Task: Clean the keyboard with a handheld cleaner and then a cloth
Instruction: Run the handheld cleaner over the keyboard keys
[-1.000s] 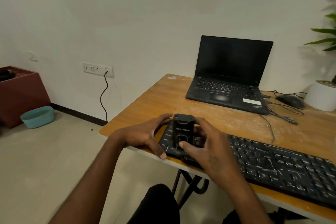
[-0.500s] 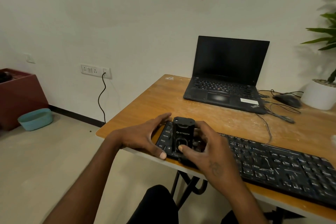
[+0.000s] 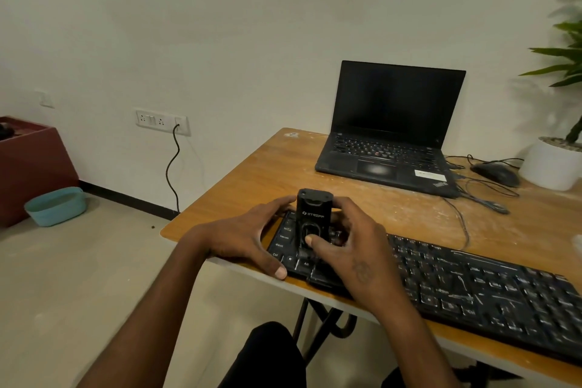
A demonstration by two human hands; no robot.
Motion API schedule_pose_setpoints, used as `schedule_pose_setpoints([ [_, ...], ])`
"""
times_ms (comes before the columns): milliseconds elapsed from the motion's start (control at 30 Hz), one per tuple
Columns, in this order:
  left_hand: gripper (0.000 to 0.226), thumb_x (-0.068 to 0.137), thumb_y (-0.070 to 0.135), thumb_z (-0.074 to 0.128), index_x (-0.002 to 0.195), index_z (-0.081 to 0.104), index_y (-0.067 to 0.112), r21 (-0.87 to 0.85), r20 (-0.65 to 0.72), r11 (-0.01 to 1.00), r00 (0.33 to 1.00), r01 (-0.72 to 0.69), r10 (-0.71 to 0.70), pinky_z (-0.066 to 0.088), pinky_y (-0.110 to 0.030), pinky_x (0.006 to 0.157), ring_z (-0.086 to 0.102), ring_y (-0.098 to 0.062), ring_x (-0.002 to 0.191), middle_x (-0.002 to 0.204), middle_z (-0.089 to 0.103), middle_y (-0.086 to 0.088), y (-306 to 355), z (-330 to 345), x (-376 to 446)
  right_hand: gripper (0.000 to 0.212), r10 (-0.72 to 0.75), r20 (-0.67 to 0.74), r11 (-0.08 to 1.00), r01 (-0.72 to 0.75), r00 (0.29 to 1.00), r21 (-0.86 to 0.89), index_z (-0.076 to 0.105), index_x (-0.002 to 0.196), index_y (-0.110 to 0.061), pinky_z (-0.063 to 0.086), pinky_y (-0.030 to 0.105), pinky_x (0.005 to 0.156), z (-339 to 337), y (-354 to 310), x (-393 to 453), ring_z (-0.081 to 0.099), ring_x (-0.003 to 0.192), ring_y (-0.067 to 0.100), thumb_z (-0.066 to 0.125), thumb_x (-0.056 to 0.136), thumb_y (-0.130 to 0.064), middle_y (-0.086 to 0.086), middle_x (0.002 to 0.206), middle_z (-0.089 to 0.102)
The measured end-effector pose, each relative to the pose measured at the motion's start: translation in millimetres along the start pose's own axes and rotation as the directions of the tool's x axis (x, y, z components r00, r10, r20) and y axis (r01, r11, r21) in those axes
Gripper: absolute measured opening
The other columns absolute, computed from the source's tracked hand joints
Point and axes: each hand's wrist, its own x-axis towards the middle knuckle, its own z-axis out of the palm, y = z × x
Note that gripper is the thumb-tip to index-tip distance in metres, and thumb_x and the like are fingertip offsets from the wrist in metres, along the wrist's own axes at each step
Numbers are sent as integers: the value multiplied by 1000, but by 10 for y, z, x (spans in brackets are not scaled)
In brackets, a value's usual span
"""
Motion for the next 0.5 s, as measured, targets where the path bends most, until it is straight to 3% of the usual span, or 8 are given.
schedule_pose_setpoints([
  [167, 130, 67, 41, 97, 159, 6, 60, -20, 0, 1000, 1000, -13, 13, 39, -36, 121, 33, -7, 147, 161, 26, 19, -25, 18, -23, 55, 38, -23, 999, -37, 999, 31, 53, 113, -48, 53, 11, 61, -286, 95, -114, 60, 93, -17, 78, 83, -10, -19, 105, 63],
  [267, 130, 68, 38, 97, 160, 7, 58, -53, 3, 998, 1000, -31, 31, 39, -34, 121, 32, -2, 148, 162, 26, 25, -50, 25, -15, 51, 53, -72, 999, -53, 996, -1, 56, 116, -42, 50, 6, 62, -411, 159, -173, 57, 92, -21, 80, 82, -12, -19, 106, 63],
  [500, 131, 64, 43, 99, 158, 8, 62, -60, 4, 998, 1000, -29, 30, 43, -34, 118, 35, -5, 147, 162, 27, 19, -39, 23, -2, 50, 24, -36, 998, -26, 999, -60, 56, 127, -34, 61, 27, 67, -11, 60, 94, 67, 87, -2, 78, 84, -21, -16, 102, 67],
])
